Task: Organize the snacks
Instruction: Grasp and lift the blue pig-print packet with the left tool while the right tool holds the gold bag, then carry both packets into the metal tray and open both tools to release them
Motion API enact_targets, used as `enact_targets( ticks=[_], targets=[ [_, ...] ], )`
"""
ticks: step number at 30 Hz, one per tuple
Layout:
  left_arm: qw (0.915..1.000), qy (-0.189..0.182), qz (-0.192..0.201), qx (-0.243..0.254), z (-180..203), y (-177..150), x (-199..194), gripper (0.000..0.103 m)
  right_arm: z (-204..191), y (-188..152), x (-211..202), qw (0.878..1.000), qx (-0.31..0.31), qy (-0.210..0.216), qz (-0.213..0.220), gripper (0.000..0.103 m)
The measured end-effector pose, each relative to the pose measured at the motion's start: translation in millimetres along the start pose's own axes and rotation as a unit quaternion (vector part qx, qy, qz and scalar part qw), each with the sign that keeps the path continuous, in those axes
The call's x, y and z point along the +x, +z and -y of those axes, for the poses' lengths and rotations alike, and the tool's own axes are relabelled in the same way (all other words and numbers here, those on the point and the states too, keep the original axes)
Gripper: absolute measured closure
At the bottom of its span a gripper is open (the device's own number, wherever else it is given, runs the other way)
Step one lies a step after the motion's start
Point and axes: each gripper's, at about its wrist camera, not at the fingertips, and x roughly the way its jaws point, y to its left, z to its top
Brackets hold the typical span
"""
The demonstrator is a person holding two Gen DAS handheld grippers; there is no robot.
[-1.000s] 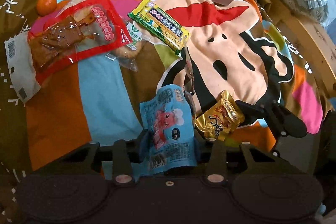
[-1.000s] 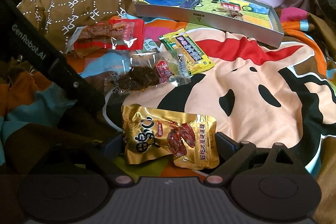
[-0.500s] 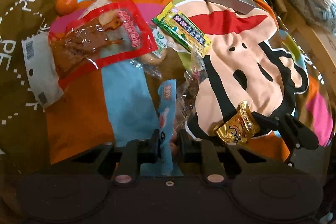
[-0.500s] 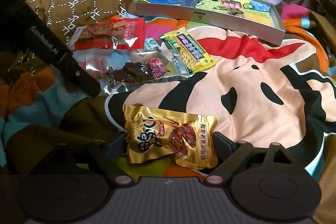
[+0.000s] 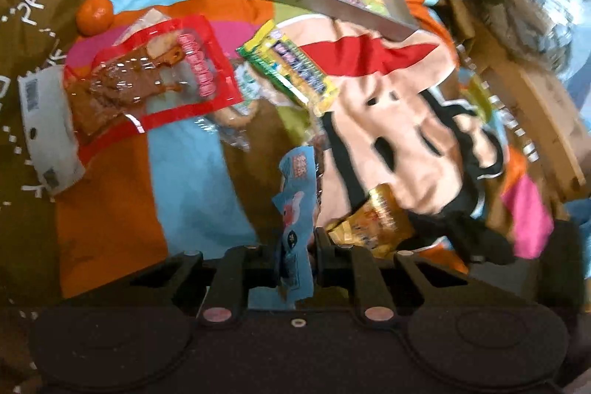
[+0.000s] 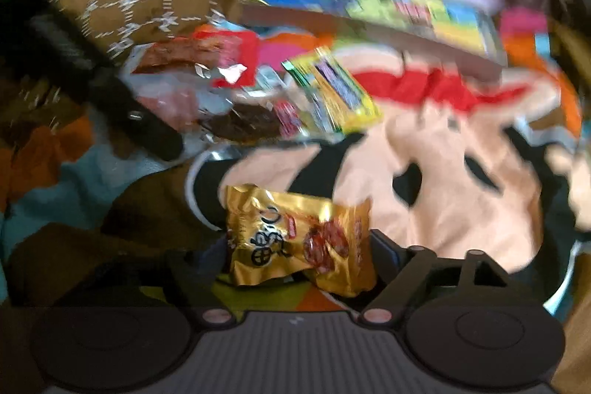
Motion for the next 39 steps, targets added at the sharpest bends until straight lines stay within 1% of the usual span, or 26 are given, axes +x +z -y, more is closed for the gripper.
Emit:
enact_targets(
  ticks=[1,3,4,5,8,12,15,20,24,29,34,39],
  targets=[
    [0.9999,-0.011,0.002,-0.004,0.4,0.4,-1.4,0.086,8.4,1.4,4.1,1.0,0.026,0.012,-0.007,0.013],
    [0.9998,-0.018,0.004,-0.003,3.2,0.4,-2.6,0.086,16.3,2.3,5.7,0.998,0.049,0.025,-0.008,0.015],
    [0.9998,-0.017,0.005,0.0,4.2,-0.1,-3.1,0.086,15.8,2.6,5.4,0.999,0.046,0.025,-0.006,0.016],
    [0.9998,-0.018,0.008,0.001,4.5,-0.5,-3.6,0.086,13.3,2.4,5.2,0.999,0.038,0.025,-0.004,0.022],
    [0.9995,-0.027,0.015,-0.006,3.5,0.9,-5.7,0.086,6.6,0.5,3.4,1.0,0.023,0.021,0.002,0.029],
    [0.9984,-0.042,0.035,-0.018,-0.7,3.6,-12.3,0.086,6.3,0.4,-2.3,1.0,0.018,0.018,0.008,0.031],
    [0.9969,-0.047,0.057,-0.027,-3.5,5.9,-18.3,0.086,0.9,0.8,-8.0,1.0,-0.002,0.006,0.017,0.031],
    [0.9948,-0.042,0.086,-0.035,-6.9,9.8,-25.5,0.086,-10.5,2.4,-19.1,0.998,-0.037,-0.015,0.042,0.031],
    [0.9926,-0.048,0.103,-0.042,-8.9,11.4,-30.6,0.086,-10.3,7.6,-26.5,0.997,-0.037,-0.016,0.063,0.031],
    [0.9902,-0.032,0.126,-0.05,-11.3,14.5,-36.7,0.086,-6.6,17.8,-32.1,0.996,-0.032,-0.016,0.086,0.031],
    [0.9866,-0.019,0.151,-0.06,-18.1,19.1,-43.7,0.086,-6.4,23.7,-31.0,0.995,-0.032,-0.015,0.097,0.031],
    [0.984,-0.008,0.172,-0.045,-19.1,23.9,-51.7,0.086,-8.4,26.4,-31.3,0.994,-0.036,-0.016,0.102,0.031]
  ],
)
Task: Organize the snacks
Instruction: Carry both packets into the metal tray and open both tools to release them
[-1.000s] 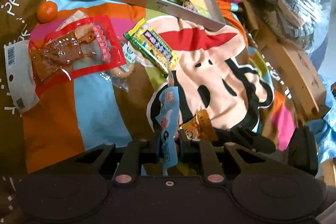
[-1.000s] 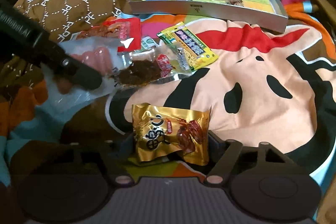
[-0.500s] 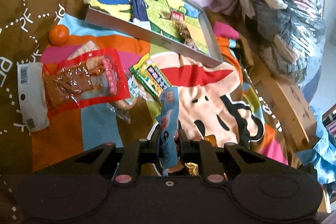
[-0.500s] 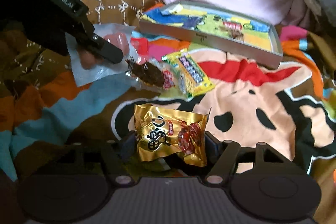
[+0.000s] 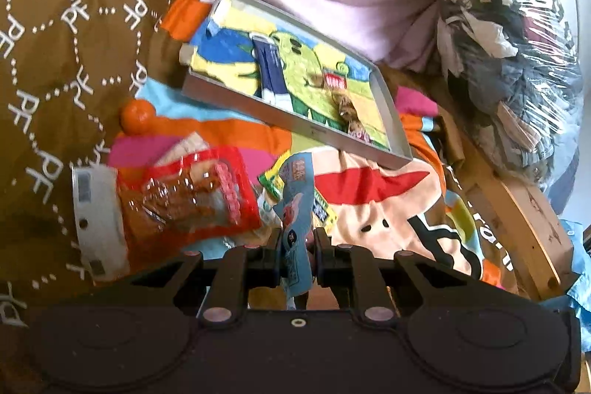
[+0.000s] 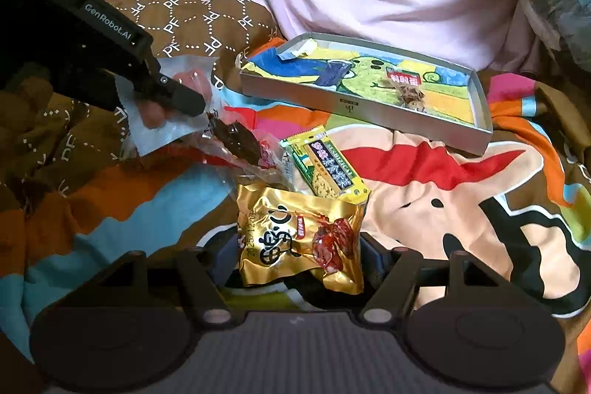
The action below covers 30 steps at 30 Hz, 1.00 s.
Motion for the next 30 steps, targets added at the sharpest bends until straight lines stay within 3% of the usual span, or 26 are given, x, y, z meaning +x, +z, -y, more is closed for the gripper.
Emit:
enact_targets(
  ticks=[15,25,30],
  targets=[
    [0.9984,-0.018,0.043,0.033,6.1,7.4,-14.9,0.086,-18.9,7.8,-12.2,0.999,-0.038,-0.01,0.004,0.031],
    [0.9965,-0.02,0.068,0.044,9.8,10.6,-25.4,0.086,-28.1,16.6,-20.8,0.989,-0.128,-0.068,0.039,0.033],
    [0.9957,-0.019,0.078,0.045,11.2,10.5,-27.8,0.086,-22.2,21.6,-15.0,0.99,-0.117,-0.067,0.04,0.033]
  ],
)
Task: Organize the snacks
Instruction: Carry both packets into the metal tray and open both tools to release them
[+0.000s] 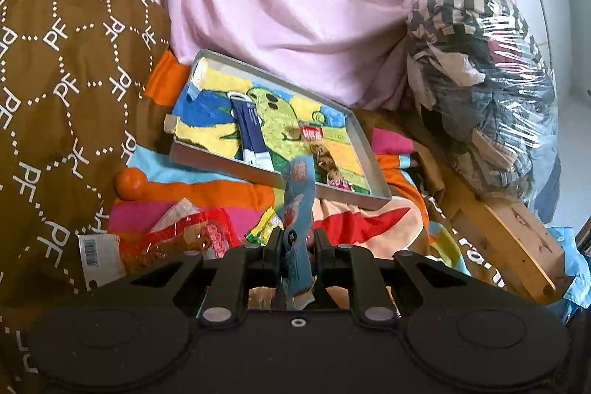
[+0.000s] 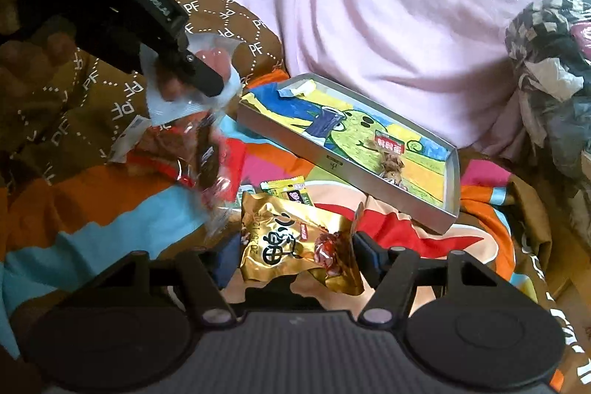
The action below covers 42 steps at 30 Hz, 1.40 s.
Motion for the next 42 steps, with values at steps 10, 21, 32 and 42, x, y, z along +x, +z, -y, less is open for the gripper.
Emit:
enact_targets(
  ticks=[10,21,32,42],
  targets=[
    [0.9999,0.003,0.013,-0.001,-1.5,4.5,-2.6,0.086,-2.3,-0.8,3.1,1.0,-0.009,0.005,0.012,0.033],
    [0.9991,0.001,0.031,-0.029,-10.7,17.0,-7.1,0.086,0.0,-1.0,7.8,1.0,-0.005,0.006,0.017,0.033],
    [0.9976,0.009,0.059,-0.035,-14.7,32.6,-12.2,0.086,5.1,4.6,17.5,1.0,0.006,0.015,0.024,0.033],
    [0.9976,0.02,0.059,-0.031,-26.3,82.8,51.7,0.086,48.7,56.3,92.1,0.997,0.043,0.042,0.047,0.033]
  ],
)
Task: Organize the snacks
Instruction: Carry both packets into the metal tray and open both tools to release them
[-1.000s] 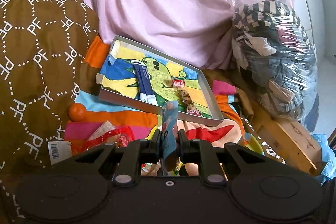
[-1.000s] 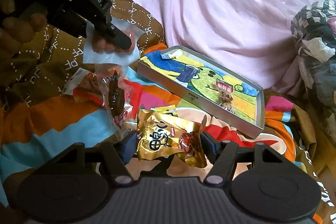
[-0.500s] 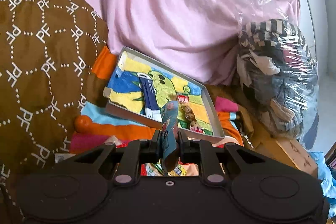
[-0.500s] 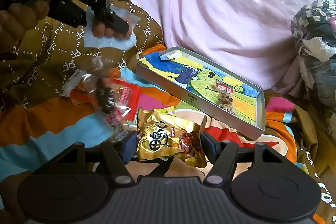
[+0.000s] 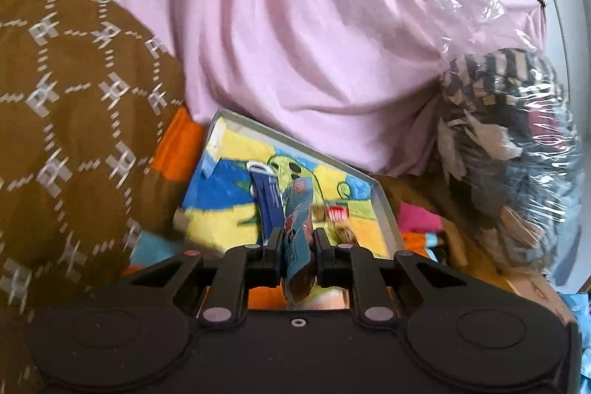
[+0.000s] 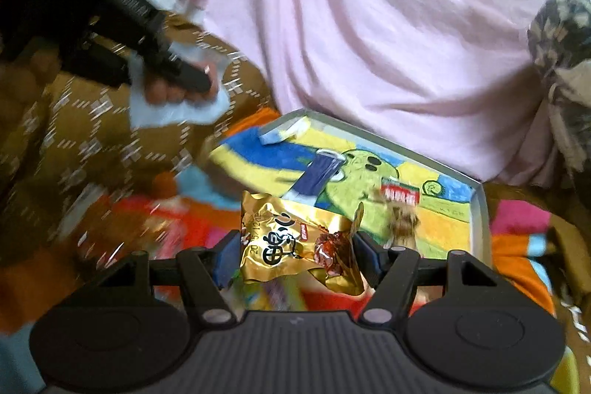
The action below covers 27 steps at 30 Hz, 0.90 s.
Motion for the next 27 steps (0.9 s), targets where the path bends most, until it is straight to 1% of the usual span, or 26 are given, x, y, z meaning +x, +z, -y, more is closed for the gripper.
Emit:
enact_targets(
  ticks=[4,7,9,12,17,20,25,26,27],
  targets=[
    [0.9999,-0.009,-0.002,0.003,-3.5,18.9,39.4,0.086,28.1,19.2,44.2,0.999,0.038,-0.005,-0.01,0.033],
    [0.9999,-0.004,-0.009,0.005,-8.3,26.9,70.2,0.086,46.7,26.5,73.1,0.996,0.079,-0.012,-0.026,0.033],
    [0.9999,0.002,-0.015,0.005,-12.4,29.2,86.5,0.086,55.2,25.4,88.5,0.994,0.1,-0.015,-0.036,0.033],
    [0.9996,0.011,-0.028,0.0,-20.3,29.0,107.5,0.086,58.7,21.7,106.0,0.994,0.099,-0.019,-0.043,0.033],
    [0.9986,0.03,-0.043,-0.001,-32.8,24.0,126.9,0.086,54.0,11.9,119.3,0.993,0.096,-0.019,-0.059,0.032],
    [0.9978,0.044,-0.05,0.001,-37.1,19.9,132.0,0.086,48.8,10.8,119.7,0.995,0.084,-0.022,-0.057,0.031],
    [0.9955,0.074,-0.057,0.016,-37.7,16.4,136.3,0.086,46.4,11.9,119.8,0.994,0.088,-0.026,-0.055,0.027],
    [0.9948,0.082,-0.057,0.02,-36.5,16.5,136.4,0.085,45.7,11.6,118.8,0.994,0.089,-0.027,-0.054,0.027],
    [0.9942,0.089,-0.056,0.025,-35.1,16.8,135.9,0.081,45.8,11.7,118.4,0.994,0.09,-0.027,-0.053,0.026]
  ],
)
